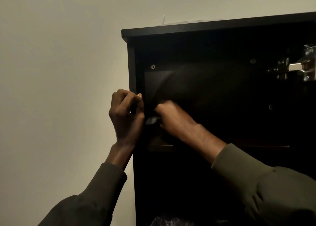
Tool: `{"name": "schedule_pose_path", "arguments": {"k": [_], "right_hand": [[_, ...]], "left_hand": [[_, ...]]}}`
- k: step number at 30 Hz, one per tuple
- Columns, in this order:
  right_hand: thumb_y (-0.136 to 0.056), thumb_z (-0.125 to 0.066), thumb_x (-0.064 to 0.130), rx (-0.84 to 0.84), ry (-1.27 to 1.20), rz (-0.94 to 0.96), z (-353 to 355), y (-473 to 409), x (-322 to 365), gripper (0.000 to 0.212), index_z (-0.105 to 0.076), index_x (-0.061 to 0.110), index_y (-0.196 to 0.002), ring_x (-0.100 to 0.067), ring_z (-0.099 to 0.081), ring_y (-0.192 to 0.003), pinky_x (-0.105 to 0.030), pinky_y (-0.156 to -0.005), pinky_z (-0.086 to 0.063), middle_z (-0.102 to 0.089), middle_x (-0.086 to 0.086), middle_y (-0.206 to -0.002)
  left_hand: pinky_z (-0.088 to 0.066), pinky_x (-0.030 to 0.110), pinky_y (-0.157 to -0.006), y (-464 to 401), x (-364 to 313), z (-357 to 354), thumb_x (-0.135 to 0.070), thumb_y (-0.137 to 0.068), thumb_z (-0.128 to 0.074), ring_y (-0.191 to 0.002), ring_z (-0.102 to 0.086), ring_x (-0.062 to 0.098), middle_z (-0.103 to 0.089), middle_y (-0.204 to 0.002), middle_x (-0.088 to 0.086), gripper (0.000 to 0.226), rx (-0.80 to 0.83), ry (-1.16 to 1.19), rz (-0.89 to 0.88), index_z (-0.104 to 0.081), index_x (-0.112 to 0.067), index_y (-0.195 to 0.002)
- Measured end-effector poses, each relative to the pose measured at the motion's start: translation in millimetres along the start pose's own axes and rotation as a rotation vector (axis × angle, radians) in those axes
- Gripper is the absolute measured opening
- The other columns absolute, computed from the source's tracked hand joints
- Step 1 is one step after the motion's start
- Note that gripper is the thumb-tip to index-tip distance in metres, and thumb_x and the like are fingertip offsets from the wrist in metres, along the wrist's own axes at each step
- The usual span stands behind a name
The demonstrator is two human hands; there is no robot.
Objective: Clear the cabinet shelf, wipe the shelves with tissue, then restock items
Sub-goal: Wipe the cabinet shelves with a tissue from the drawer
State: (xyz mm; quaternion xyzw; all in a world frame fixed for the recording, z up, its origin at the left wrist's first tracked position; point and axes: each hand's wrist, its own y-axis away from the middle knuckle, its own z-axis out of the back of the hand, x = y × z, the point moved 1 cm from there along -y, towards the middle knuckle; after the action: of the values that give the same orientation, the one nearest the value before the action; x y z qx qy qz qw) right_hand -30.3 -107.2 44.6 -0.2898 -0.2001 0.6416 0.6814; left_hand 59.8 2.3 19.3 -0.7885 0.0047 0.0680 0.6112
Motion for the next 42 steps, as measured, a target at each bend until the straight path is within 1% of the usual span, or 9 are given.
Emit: {"name": "schedule_pose_path", "arguments": {"k": [6,11,15,21,24,26,32,36,42], "right_hand": [[-0.090,-0.062,0.015,0.202,-0.064,-0.132,-10,3,25,0.017,-0.063,0.008,-0.107,-0.030,-0.064,-0.099,-0.029,-0.070,-0.044,-0.065,-0.014,-0.109],[-0.094,-0.060,0.027,0.321,-0.224,-0.249,-14,8,24,0.020,-0.062,0.018,-0.112,-0.019,-0.061,-0.091,-0.029,-0.068,-0.045,-0.062,-0.003,-0.113],[-0.091,-0.064,0.023,0.256,-0.364,-0.249,-3,28,21,0.021,-0.069,0.026,-0.112,-0.013,-0.062,-0.104,-0.030,-0.087,-0.054,-0.062,0.005,-0.117],[-0.086,-0.069,0.025,0.157,-0.439,-0.357,51,77,-5,0.014,-0.077,0.034,-0.093,0.001,-0.064,-0.091,-0.019,-0.078,-0.051,-0.072,0.012,-0.096],[-0.086,-0.064,0.017,-0.159,-0.053,-0.606,74,110,-45,0.019,-0.076,0.029,-0.093,-0.013,-0.062,-0.100,-0.028,-0.082,-0.048,-0.070,0.005,-0.098],[-0.086,-0.061,0.014,-0.251,0.176,-0.728,75,132,-64,0.021,-0.073,0.025,-0.099,-0.023,-0.054,-0.109,-0.035,-0.087,-0.046,-0.062,-0.003,-0.106],[-0.090,-0.061,0.019,-0.077,0.045,-0.956,60,153,-74,0.020,-0.069,0.021,-0.109,-0.022,-0.060,-0.105,-0.033,-0.084,-0.051,-0.062,-0.002,-0.115],[-0.095,-0.052,0.019,0.087,0.002,-0.912,56,135,-47,0.025,-0.064,0.024,-0.116,-0.023,-0.061,-0.103,-0.034,-0.087,-0.051,-0.064,-0.004,-0.113],[-0.099,-0.042,0.029,0.346,-0.140,-0.563,30,86,29,0.026,-0.061,0.018,-0.112,-0.030,-0.059,-0.102,-0.037,-0.078,-0.039,-0.062,-0.010,-0.117]], "left_hand": [[-0.037,0.030,-0.057,1,-1,0,0.003,-0.089,-0.067,-0.071,-0.048,0.023,-0.053,-0.077,0.009,0.024,-0.010,0.012,-0.007,-0.058,0.000,-0.067],[-0.031,0.011,-0.063,4,-4,1,0.001,-0.088,-0.069,-0.072,-0.046,0.017,-0.054,-0.077,0.011,0.024,-0.037,0.001,0.023,-0.058,0.000,-0.066],[-0.029,0.005,-0.065,9,-4,1,0.001,-0.087,-0.069,-0.073,-0.046,0.016,-0.054,-0.078,0.012,0.023,-0.038,0.008,0.036,-0.058,-0.001,-0.067],[-0.030,0.001,-0.067,18,-4,4,0.000,-0.088,-0.069,-0.075,-0.046,0.014,-0.056,-0.078,0.016,0.022,-0.016,0.030,0.035,-0.060,0.001,-0.068],[-0.030,0.004,-0.066,20,-3,4,0.000,-0.089,-0.069,-0.072,-0.047,0.018,-0.054,-0.077,0.014,0.024,-0.005,0.017,0.019,-0.059,0.000,-0.067],[-0.030,0.006,-0.065,20,-4,3,0.002,-0.088,-0.069,-0.072,-0.047,0.019,-0.053,-0.076,0.012,0.025,-0.011,0.025,0.014,-0.058,-0.001,-0.066],[-0.030,0.005,-0.068,21,-7,8,0.002,-0.089,-0.068,-0.072,-0.046,0.018,-0.053,-0.076,0.014,0.025,-0.007,0.034,0.000,-0.058,-0.002,-0.066],[-0.031,0.004,-0.068,20,-7,10,0.001,-0.090,-0.067,-0.072,-0.046,0.019,-0.051,-0.077,0.008,0.025,-0.003,0.030,0.002,-0.058,-0.001,-0.066],[-0.031,0.008,-0.067,21,-8,11,-0.003,-0.093,-0.065,-0.069,-0.042,0.011,-0.052,-0.076,0.011,0.028,-0.017,0.040,-0.016,-0.058,-0.004,-0.066]]}}
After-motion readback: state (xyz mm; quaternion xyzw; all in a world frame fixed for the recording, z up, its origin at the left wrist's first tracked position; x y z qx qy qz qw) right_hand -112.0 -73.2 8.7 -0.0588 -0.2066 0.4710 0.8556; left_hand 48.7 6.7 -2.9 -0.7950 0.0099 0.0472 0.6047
